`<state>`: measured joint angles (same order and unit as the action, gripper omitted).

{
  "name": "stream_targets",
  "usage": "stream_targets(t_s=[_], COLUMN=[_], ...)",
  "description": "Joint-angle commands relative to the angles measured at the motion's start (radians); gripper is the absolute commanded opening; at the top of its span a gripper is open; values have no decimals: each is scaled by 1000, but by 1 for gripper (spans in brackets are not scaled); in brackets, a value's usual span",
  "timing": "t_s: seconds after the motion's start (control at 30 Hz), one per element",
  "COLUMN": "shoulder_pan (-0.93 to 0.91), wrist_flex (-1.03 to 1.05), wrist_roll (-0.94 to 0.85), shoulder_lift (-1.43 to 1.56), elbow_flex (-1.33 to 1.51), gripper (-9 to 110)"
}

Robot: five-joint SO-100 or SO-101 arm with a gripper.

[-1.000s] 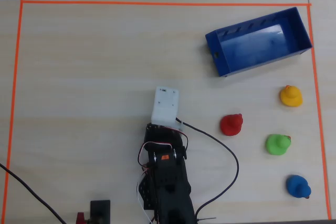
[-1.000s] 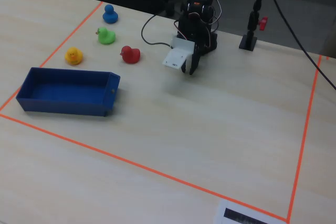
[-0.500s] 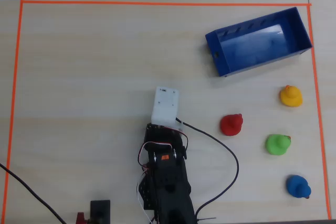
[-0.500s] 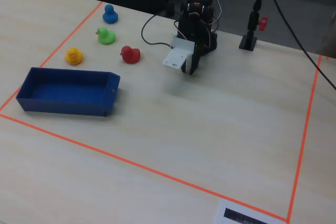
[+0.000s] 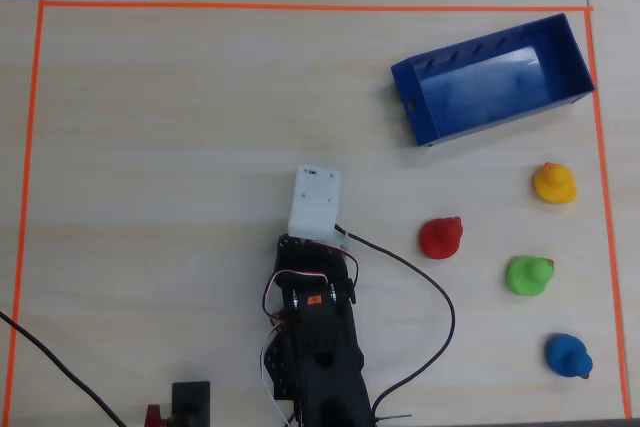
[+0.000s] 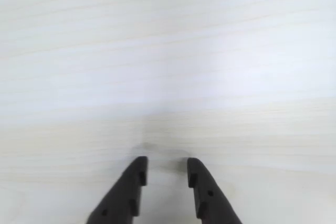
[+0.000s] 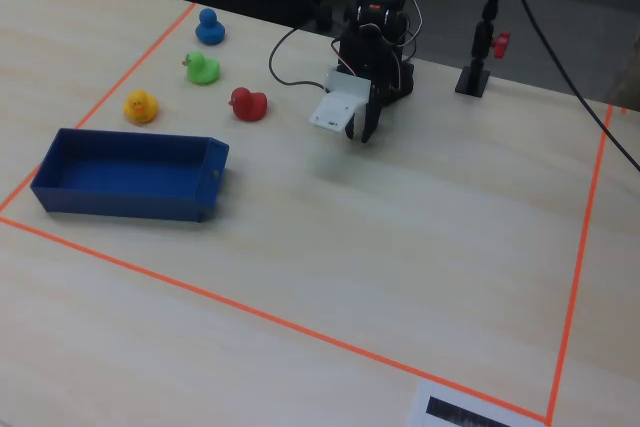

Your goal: Grasp green duck and put it into box.

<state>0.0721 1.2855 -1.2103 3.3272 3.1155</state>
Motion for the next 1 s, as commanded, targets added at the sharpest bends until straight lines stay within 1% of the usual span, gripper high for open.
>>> stream_targets(t_s=[0.0,0.13,0.17,0.23,0.33,0.5,0.63,0.73,0.87,0.97], shoulder_pan=[-29,-26,-26,-6,11,-8,-55,-132,-281,-423], wrist_flex=[20,20,20,12,-77,-166,-229,-213,-183,-230], wrist_roll=[-5,-11,-14,-18,-6,25,46,72,63,18], shoulder_lift=[-17,-17,-17,-15,-15,-51,-377,-661,-934,-1066], elbow_flex=[-5,-5,-5,-5,-34,-210,-508,-804,-1134,-1284], gripper=[11,13,11,0,0,0,0,0,2,4])
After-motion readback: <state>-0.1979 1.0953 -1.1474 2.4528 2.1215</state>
